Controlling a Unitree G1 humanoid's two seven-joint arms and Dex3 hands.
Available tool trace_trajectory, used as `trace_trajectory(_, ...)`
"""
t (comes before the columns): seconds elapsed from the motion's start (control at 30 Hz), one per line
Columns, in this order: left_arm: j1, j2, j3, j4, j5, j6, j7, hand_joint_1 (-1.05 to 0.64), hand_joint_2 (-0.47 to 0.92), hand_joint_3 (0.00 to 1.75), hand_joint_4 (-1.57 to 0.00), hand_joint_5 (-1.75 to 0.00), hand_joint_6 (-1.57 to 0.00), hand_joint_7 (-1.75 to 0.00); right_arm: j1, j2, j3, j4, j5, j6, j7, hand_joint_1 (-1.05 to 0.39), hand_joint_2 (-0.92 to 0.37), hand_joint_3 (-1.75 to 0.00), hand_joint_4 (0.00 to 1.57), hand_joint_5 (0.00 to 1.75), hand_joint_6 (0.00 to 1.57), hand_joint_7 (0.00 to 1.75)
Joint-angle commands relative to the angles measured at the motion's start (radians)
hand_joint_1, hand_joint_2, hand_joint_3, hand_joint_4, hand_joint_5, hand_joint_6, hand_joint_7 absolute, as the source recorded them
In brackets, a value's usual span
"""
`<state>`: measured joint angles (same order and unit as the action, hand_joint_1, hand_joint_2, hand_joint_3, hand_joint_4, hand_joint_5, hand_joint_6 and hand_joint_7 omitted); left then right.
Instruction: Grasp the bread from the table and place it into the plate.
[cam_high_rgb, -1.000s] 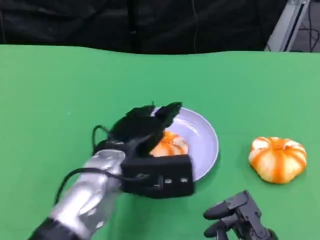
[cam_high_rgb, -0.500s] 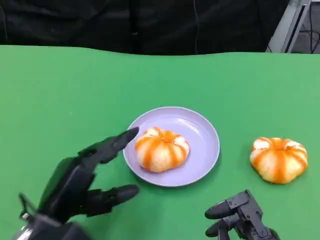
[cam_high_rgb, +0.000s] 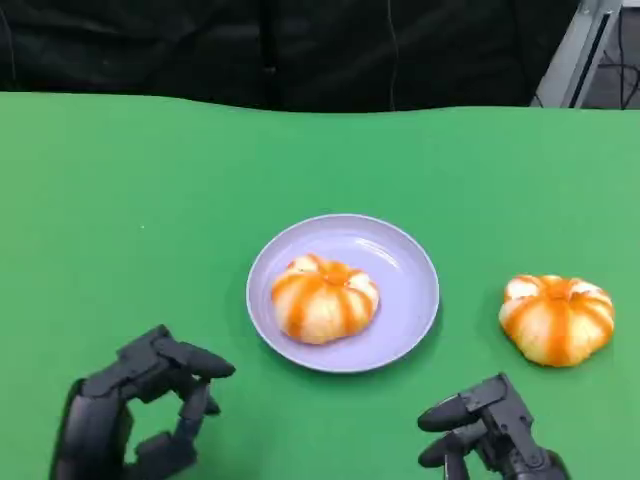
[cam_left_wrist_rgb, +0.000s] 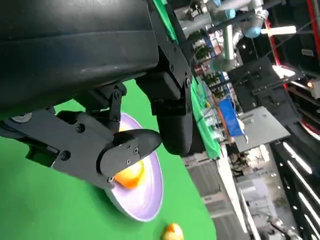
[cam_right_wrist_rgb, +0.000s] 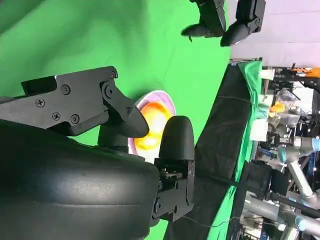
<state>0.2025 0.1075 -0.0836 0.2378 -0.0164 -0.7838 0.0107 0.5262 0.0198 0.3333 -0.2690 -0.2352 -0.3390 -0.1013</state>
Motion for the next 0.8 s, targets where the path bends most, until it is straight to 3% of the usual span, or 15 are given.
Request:
trace_trajectory(0.03, -0.012, -0.022, 0.016, 0.036, -0.019, -0.035, -0.031, -0.09, 0.45, 1.33, -0.82, -1.66, -0.80, -1.41, -0.025, -0.004, -0.026, 0.026, 0.026, -0.015, 0.002, -0.05, -0.92, -1.00, 0.20, 1.75, 0.04, 1.75)
trace_trajectory(0.5, -0.044, -0.055, 0.043, 0.088, 0.009, -0.037, -0.045, -0.08, 0.40, 1.39, -0.86, -1.65, -0.81, -1.41, -0.072, -0.020, -0.077, 0.102, 0.031, -0.086, 0.009, -0.03, -0.92, -0.99, 0.30, 1.75, 0.11, 1.75)
trace_trajectory(0.8, -0.034, -0.058, 0.051, 0.093, -0.008, -0.049, -0.079, -0.11, 0.36, 1.41, -0.86, -1.65, -0.83, -1.41, -0.055, -0.016, -0.074, 0.103, 0.026, -0.109, 0.012, -0.04, -0.92, -0.99, 0.29, 1.75, 0.11, 1.75)
